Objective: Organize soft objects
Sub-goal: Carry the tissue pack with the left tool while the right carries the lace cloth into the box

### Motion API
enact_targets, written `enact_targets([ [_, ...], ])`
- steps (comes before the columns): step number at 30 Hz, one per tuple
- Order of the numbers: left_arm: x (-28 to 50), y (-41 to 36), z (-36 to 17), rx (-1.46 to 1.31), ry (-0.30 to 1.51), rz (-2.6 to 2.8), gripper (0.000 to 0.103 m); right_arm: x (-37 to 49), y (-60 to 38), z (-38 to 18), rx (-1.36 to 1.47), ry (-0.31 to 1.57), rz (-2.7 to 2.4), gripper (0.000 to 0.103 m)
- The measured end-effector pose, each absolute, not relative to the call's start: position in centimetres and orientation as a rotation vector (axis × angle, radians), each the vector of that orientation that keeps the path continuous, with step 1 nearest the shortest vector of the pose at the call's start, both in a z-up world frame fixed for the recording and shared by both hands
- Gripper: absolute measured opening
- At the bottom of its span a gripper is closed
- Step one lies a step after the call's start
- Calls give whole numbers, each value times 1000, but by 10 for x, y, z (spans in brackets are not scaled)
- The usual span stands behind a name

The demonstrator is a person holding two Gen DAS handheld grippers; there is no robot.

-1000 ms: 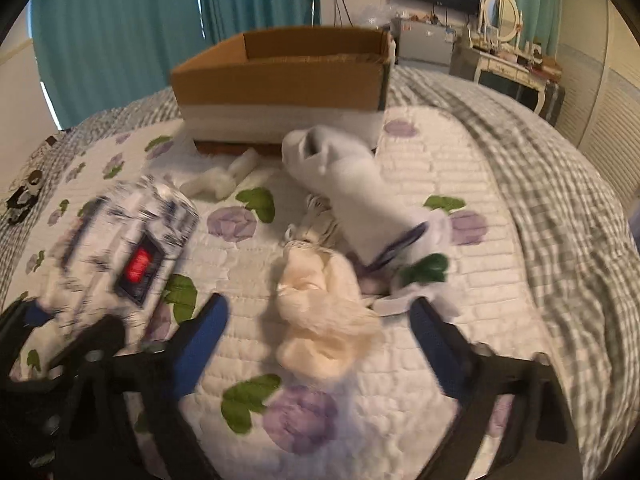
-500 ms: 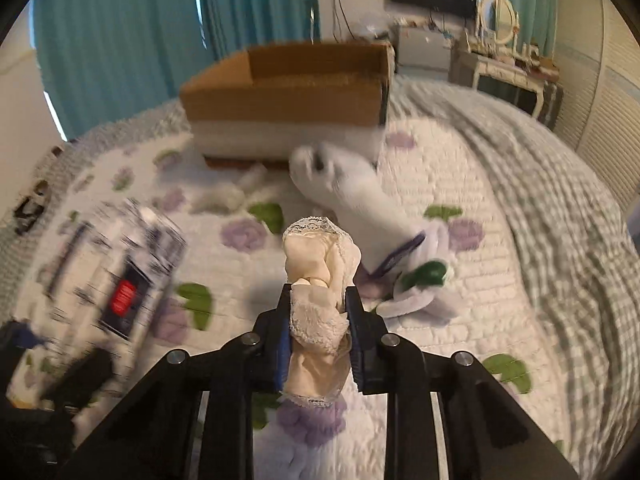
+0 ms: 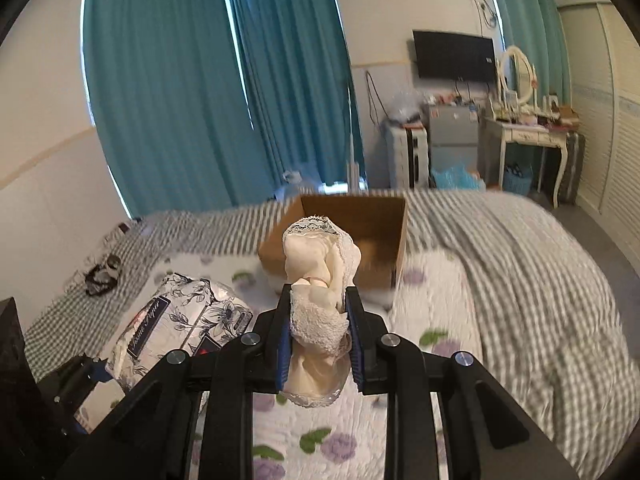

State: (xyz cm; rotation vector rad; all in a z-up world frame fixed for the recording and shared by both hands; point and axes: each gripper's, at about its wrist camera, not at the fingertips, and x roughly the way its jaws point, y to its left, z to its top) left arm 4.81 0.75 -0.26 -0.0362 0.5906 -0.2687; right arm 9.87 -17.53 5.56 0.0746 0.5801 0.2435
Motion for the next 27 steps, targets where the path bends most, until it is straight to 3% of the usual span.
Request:
enact_targets([
  [11,179,-3,36,-34,526,-291,79,209,-180,75,45,576,251,23],
  [19,301,-21,-10,85,585,-230,79,324,-173,25,46,664,257,23],
  [25,333,-15,-51,81,639,-241,83,368,-166,-23,37,729,251,23],
  [26,335,-13,-56,61,649,-256,83,371,-168,-30,39,734,248,24],
  [27,338,-12,-60,44,665,-265,83,374,-167,-36,41,738,245,32],
])
